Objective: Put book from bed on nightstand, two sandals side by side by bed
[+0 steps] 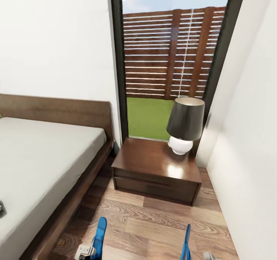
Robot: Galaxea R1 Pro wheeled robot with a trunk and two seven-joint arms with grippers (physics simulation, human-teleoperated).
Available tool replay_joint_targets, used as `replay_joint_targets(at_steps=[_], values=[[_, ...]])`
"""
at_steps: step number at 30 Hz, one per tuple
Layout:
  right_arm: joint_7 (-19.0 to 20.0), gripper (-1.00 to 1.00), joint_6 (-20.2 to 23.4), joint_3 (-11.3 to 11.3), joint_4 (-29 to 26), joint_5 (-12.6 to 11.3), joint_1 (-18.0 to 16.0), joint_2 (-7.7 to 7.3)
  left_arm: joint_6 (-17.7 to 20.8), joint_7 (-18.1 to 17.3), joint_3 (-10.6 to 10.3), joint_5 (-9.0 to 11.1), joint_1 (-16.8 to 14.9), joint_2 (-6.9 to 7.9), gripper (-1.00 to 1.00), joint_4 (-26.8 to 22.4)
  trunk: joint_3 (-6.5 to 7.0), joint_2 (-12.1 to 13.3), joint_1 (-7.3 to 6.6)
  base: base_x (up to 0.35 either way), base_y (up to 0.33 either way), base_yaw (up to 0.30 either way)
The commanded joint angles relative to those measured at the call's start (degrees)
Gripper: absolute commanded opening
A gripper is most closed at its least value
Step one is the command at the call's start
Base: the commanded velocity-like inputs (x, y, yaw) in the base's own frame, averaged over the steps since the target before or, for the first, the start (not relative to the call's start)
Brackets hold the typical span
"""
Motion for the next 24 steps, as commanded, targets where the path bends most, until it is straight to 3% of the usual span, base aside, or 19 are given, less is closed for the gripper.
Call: replay_joint_targets(at_steps=[1,24], values=[[0.2,-1.00,0.6,-0.3,0.0,0.1,0.0,-0.02,-0.2,-0.4,0.5,-0.7,-0.1,-0.03,-1.00,0.0,-0.05,0.0,-0.01,0.000,0.000,0.291],[0.2,-1.00,0.6,-0.3,0.0,0.1,0.0,-0.01,-0.1,-0.5,0.5,-0.7,-0.1,-0.10,-1.00,0.0,-0.05,0.0,-0.01,0.000,-0.001,0.291]])
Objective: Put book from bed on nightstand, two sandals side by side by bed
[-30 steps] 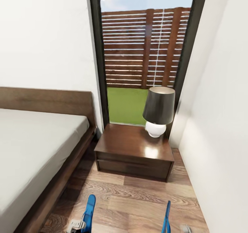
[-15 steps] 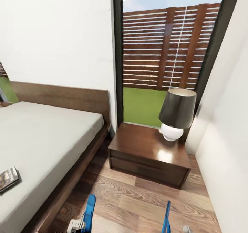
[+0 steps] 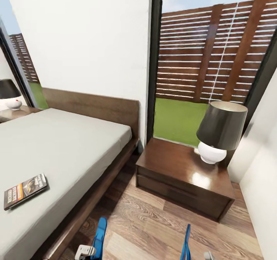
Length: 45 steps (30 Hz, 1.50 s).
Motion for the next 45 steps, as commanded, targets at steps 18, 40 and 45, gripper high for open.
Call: replay_joint_targets(at_steps=[18,40,45], values=[[0.2,-1.00,0.6,-0.4,0.0,0.1,0.0,-0.06,-0.3,-0.2,0.5,-0.8,-0.1,0.05,-1.00,1.5,-0.05,0.0,-0.01,0.000,-0.164,0.292],[0.2,-1.00,0.6,-0.4,0.0,0.1,0.0,-0.05,-0.3,-0.2,0.4,-0.8,-0.1,-0.04,-1.00,1.5,-0.05,0.0,-0.01,0.000,0.000,0.292],[0.2,-1.00,0.6,-0.4,0.0,0.1,0.0,-0.05,-0.3,-0.2,0.4,-0.8,-0.1,-0.04,-1.00,1.5,-0.05,0.0,-0.01,-0.003,0.000,0.197]])
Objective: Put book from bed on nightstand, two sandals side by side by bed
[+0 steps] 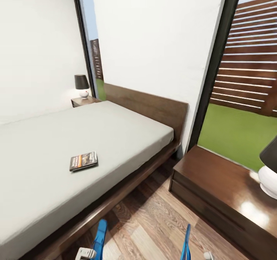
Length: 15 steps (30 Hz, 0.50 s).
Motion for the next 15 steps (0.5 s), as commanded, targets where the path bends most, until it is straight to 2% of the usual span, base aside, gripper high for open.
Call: replay_joint_targets(at_steps=[1,8,15], values=[[0.2,-1.00,0.6,-0.3,0.0,0.1,0.0,-0.02,-0.2,-0.3,0.5,-0.7,0.0,-0.09,-1.00,0.0,-0.05,0.0,-0.01,-0.118,-0.018,0.035],[0.2,-1.00,0.6,-0.3,0.0,0.1,0.0,-0.03,-0.1,-0.3,0.5,-0.7,0.0,-0.79,-1.00,0.0,-0.05,0.0,-0.01,-0.245,-0.085,0.007],[0.2,-1.00,0.6,-0.3,0.0,0.1,0.0,0.02,-0.1,-0.3,0.5,-0.7,0.0,-0.82,-1.00,0.0,-0.05,0.0,-0.01,-0.025,-0.009,0.007]])
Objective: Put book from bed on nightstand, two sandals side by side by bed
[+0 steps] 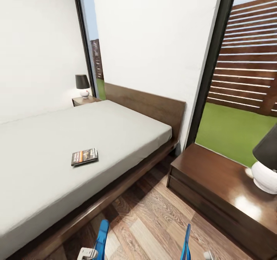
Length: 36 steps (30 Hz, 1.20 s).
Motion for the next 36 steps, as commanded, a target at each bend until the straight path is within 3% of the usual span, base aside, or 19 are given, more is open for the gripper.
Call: replay_joint_targets(at_steps=[1,36], values=[[0.2,-1.00,0.6,-0.4,0.0,0.1,0.0,-0.01,-0.2,-0.4,0.5,-0.7,0.0,-0.03,-1.00,0.0,-0.05,0.0,-0.01,-0.002,-0.001,0.142],[0.2,-1.00,0.6,-0.4,0.0,0.1,0.0,-0.01,-0.2,-0.4,0.5,-0.7,0.0,-0.03,-1.00,0.0,-0.05,0.0,-0.01,0.000,0.000,0.281]])
